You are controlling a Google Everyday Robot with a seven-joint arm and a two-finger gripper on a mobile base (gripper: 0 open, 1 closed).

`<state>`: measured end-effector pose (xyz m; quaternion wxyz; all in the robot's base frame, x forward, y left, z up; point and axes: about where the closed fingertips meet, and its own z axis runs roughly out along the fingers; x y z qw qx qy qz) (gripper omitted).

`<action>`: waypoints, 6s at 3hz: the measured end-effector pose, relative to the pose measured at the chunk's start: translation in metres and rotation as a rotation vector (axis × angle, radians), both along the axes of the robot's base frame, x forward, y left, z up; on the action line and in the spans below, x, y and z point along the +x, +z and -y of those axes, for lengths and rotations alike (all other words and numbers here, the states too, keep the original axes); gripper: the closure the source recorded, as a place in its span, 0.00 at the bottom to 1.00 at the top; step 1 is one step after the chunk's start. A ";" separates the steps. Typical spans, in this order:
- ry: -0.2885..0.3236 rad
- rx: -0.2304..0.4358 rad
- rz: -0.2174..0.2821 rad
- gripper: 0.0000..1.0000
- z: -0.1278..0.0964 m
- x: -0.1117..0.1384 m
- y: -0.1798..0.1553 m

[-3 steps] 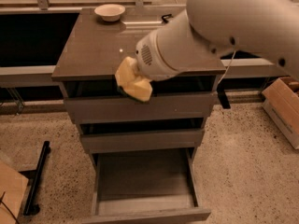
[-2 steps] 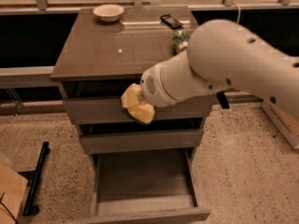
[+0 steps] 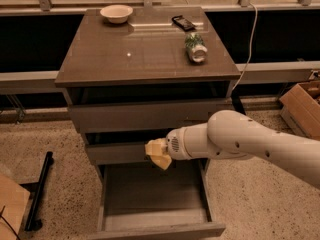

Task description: Place sponge into bottom drawer

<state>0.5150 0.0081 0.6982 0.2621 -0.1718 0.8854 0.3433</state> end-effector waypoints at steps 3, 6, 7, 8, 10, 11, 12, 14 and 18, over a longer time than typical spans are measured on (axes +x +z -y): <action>0.027 0.025 0.002 1.00 0.003 0.024 -0.067; 0.052 0.153 -0.077 1.00 0.042 0.066 -0.218; 0.044 0.174 -0.099 1.00 0.039 0.066 -0.236; 0.033 0.147 -0.103 1.00 0.038 0.066 -0.246; -0.030 0.143 -0.183 1.00 0.050 0.058 -0.321; -0.066 0.141 -0.235 1.00 0.059 0.052 -0.369; -0.106 0.168 -0.288 1.00 0.072 0.051 -0.415; -0.166 0.182 -0.328 0.59 0.096 0.072 -0.483; -0.174 0.153 -0.340 0.00 0.101 0.077 -0.500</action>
Offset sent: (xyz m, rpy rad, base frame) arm 0.0218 0.0060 -0.0583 -0.0008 -0.0221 0.0190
